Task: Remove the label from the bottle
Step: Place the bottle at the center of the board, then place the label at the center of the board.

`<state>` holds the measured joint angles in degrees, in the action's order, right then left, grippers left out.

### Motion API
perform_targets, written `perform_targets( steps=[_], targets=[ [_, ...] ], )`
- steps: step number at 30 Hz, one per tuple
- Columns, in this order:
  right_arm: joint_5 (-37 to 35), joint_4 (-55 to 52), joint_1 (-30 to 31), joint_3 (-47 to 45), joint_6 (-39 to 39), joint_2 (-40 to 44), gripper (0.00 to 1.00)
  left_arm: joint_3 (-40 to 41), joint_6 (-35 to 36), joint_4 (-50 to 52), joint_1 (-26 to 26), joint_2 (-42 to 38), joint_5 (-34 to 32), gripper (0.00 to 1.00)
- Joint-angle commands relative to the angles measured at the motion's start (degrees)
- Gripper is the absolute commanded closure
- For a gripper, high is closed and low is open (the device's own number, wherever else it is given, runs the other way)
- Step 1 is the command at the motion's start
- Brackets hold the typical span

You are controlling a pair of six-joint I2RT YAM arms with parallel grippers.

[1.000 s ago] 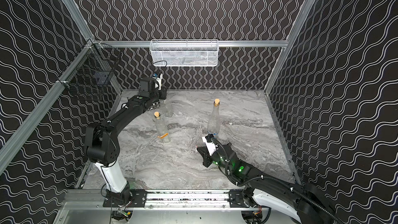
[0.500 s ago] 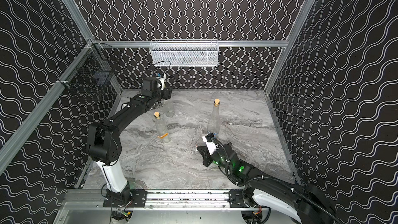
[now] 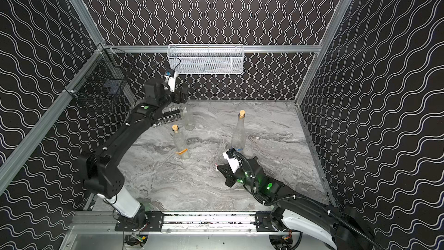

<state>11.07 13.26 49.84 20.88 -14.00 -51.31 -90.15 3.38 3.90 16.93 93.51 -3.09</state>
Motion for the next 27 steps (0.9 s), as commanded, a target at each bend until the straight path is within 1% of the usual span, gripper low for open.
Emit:
perform_targets(
  steps=[1, 4, 7, 10, 12, 14, 17, 20, 23, 27],
  targets=[
    [5.57, -5.16, 0.24, 0.91, -3.15, -0.66, 1.0, 0.14, 3.65, -1.47, -0.79, -4.05, -2.92, 0.01],
    [6.94, -7.5, 1.25, 0.27, -6.9, -1.47, 1.0, 0.92, 3.25, 0.33, -1.01, -9.53, -3.99, 0.01],
    [6.43, -9.95, 4.21, -0.47, -10.45, -2.39, 0.98, 3.49, 0.32, 3.55, -1.01, -15.93, -5.18, 0.01],
    [3.2, -11.41, 9.23, -1.01, -12.99, -4.0, 0.97, 6.83, -2.43, 8.91, -1.03, -22.19, -5.24, 0.01],
    [0.87, -10.54, 13.09, -0.96, -13.76, -6.04, 0.97, 9.37, -3.72, 13.67, -1.05, -26.54, -6.19, 0.01],
    [-0.69, -8.0, 16.24, 0.13, -13.37, -10.26, 0.96, 12.95, -5.65, 18.45, -0.96, -31.73, -10.72, 0.01],
    [-1.38, -5.03, 19.39, 5.38, -10.56, -19.29, 0.97, 19.57, -7.08, 22.25, -1.02, -40.1, -17.62, 0.01],
    [-1.77, -6.0, 23.54, 14.55, -5.16, -29.99, 0.97, 24.65, -5.8, 23.96, -1.02, -47.65, -22.35, 0.01],
    [-0.97, -7.99, 26.76, 22.85, -1.24, -38.52, 0.97, 26.74, -4.11, 25.09, -1.06, -51.71, -26.02, 0.01],
    [-0.94, -10.3, 28.37, 29.42, 1.16, -44.69, 0.97, 27.38, -3.52, 25.59, -1.03, -53.28, -27.85, 0.01]
  ],
)
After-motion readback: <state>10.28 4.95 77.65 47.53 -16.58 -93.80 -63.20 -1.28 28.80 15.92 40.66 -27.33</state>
